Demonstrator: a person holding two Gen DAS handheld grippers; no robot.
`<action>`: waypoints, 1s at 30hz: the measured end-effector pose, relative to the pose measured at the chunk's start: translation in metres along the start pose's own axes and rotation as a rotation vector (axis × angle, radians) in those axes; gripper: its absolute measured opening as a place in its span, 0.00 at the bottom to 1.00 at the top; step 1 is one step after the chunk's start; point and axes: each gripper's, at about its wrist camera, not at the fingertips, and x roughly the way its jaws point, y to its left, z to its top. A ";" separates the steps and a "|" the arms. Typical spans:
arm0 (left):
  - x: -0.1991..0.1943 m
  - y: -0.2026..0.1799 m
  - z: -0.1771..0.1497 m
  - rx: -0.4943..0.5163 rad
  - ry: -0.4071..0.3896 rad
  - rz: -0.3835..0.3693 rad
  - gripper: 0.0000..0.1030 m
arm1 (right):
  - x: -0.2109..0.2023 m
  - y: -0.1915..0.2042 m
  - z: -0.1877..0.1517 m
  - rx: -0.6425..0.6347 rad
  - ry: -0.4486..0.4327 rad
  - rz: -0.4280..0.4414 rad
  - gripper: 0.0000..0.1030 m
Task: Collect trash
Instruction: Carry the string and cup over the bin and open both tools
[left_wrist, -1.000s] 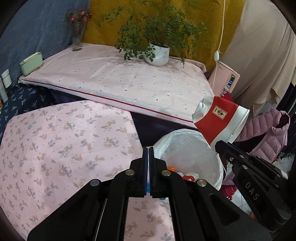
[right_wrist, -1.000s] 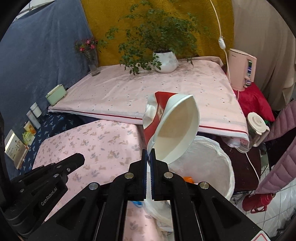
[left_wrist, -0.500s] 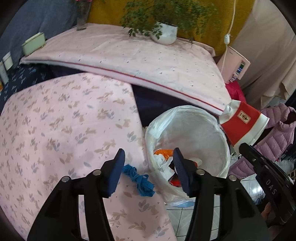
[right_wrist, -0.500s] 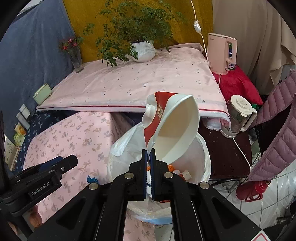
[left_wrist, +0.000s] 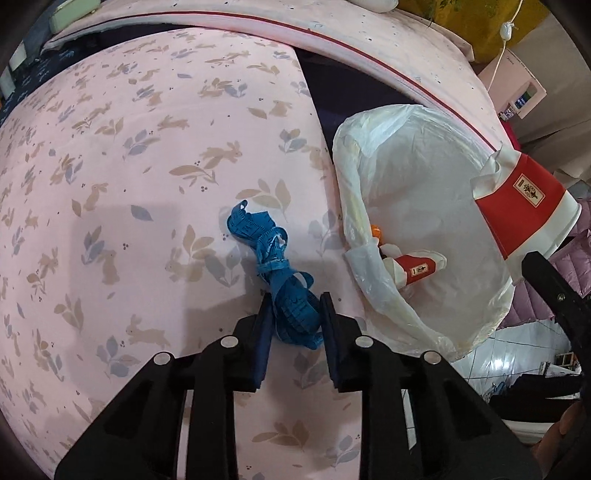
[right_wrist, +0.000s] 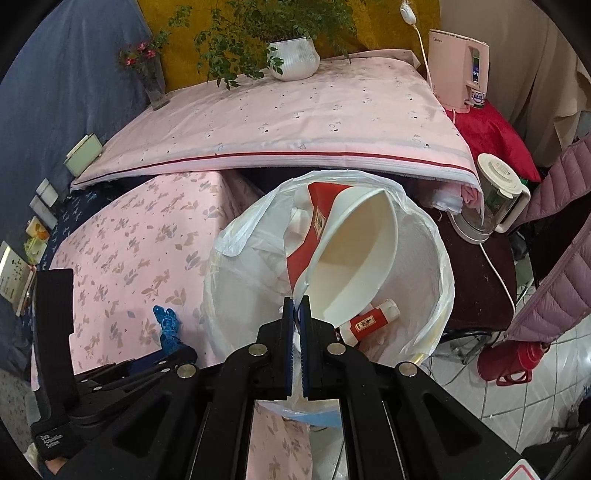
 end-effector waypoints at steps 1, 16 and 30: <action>-0.002 -0.001 0.000 0.009 -0.007 0.000 0.19 | 0.001 0.000 -0.001 -0.001 0.004 0.001 0.03; -0.061 -0.067 0.025 0.168 -0.149 -0.137 0.17 | -0.016 -0.007 0.008 0.011 -0.043 -0.004 0.03; -0.074 -0.072 0.035 0.178 -0.237 -0.097 0.57 | -0.029 -0.023 0.020 0.038 -0.079 -0.027 0.03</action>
